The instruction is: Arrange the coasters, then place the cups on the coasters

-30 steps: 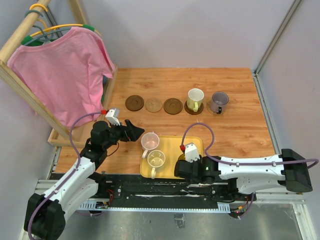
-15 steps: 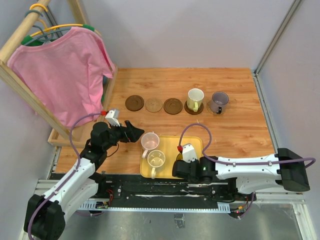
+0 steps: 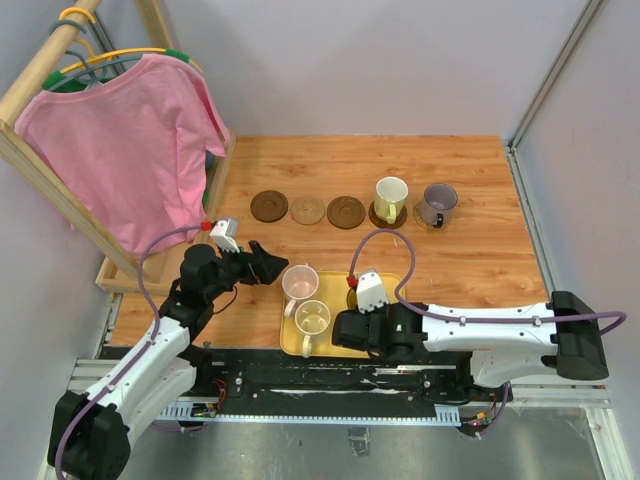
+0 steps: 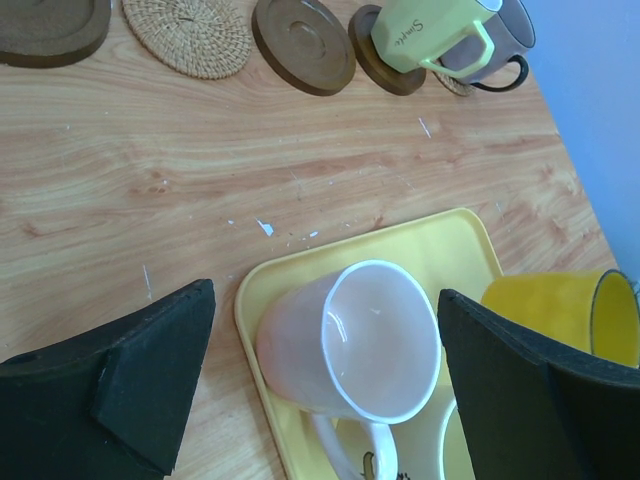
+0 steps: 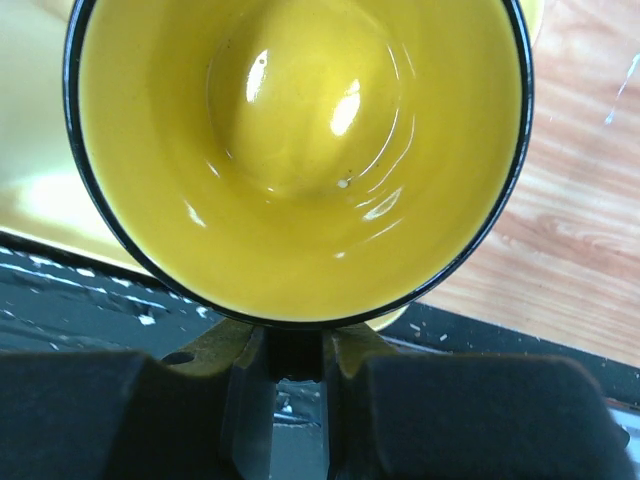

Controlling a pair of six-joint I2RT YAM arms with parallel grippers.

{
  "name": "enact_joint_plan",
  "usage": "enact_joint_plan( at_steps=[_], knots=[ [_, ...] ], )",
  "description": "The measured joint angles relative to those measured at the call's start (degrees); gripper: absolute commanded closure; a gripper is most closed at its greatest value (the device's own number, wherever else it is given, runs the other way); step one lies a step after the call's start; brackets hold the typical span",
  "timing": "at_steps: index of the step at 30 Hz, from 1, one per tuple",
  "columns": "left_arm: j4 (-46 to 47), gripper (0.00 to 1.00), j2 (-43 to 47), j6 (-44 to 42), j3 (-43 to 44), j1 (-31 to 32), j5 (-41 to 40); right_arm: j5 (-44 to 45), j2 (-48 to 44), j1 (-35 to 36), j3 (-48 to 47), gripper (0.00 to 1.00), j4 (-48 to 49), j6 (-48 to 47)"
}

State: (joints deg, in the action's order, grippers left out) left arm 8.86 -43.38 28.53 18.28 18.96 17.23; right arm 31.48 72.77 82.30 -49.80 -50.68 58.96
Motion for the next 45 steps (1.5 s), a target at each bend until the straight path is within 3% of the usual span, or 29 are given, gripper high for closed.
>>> enact_joint_plan(
  at_steps=[4, 13, 26, 34, 45],
  knots=[
    [-0.2, 0.03, 0.0, -0.5, 0.3, 0.0, -0.1, 2.7, 0.8, -2.5, -3.5, 0.99, 0.8, -1.7],
    [-0.7, 0.03, 0.0, -2.2, 0.5, 0.0, -2.1, 2.1, 2.3, -16.8, -6.6, 0.99, 9.4, -12.7],
    [-0.5, 0.03, -2.1, -3.6, 0.5, 0.0, -3.9, -4.3, 21.9, -29.9, -25.0, 0.99, 19.3, -28.6],
    [-0.4, 0.03, -4.0, -4.3, 1.0, 0.0, -5.2, -7.5, 31.3, -36.5, -33.9, 0.99, 20.6, -33.2],
    [0.1, 0.03, -6.2, -4.3, 1.0, 0.0, -5.2, -10.7, 41.1, -40.4, -42.4, 0.99, 20.7, -35.2]
  ],
)
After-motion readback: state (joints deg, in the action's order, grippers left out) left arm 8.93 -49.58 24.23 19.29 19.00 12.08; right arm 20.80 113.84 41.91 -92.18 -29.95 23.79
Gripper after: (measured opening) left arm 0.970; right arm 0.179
